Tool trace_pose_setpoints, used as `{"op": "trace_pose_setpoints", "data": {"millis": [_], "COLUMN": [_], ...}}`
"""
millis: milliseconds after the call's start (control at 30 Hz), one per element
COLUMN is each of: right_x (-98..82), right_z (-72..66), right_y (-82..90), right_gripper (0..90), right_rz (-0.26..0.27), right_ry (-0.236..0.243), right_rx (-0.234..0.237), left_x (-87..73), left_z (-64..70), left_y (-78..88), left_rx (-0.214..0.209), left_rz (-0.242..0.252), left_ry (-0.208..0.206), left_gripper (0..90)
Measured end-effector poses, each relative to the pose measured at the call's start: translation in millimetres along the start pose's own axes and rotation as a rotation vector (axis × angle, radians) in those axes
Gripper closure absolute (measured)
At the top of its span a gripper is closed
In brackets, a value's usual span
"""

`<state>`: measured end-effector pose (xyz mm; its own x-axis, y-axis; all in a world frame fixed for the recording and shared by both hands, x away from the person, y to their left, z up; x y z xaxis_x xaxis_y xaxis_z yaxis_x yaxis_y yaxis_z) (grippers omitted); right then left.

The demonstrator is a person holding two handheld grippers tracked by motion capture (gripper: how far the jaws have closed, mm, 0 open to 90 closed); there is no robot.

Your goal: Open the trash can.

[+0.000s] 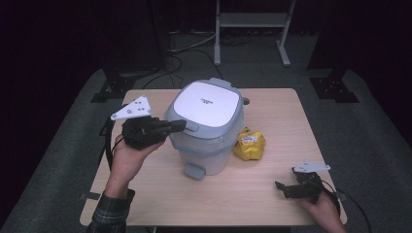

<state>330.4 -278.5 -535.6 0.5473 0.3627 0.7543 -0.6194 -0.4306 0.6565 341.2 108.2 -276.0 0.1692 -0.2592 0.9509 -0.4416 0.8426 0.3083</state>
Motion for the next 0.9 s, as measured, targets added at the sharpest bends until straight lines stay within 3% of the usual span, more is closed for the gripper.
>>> {"op": "trace_pose_setpoints", "data": {"millis": [400,667,900], "right_x": [0.0,0.0,0.0], "right_z": [0.0,0.0,0.0], "right_y": [0.0,0.0,0.0], "right_gripper": [9.7,9.6,9.6], "right_rz": [0.000,0.000,0.001], "right_ry": [0.001,0.001,0.001], "right_rx": [0.000,0.000,0.000], "left_x": [-6.7,-6.7,-9.9], "left_z": [-8.9,-8.7,-9.4], "left_y": [-26.8,-29.0,-28.7], "left_rx": [0.020,0.036,0.012], "left_rz": [-0.043,-0.043,-0.036], "left_ry": [-0.013,-0.021,-0.005], "left_gripper": [90.0,90.0,90.0]}}
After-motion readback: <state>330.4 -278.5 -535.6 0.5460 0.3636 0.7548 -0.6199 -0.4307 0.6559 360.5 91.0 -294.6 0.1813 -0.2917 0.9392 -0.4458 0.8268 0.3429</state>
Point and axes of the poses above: each handheld gripper's, and its own axes: y roughly backward along the jaws, x roughly out of its top, z roughly to its right, the point moved 7 cm from there along -y, roughly forward along the jaws, and after that the axes turned 2 degrees about z, right-handed, at the moved point
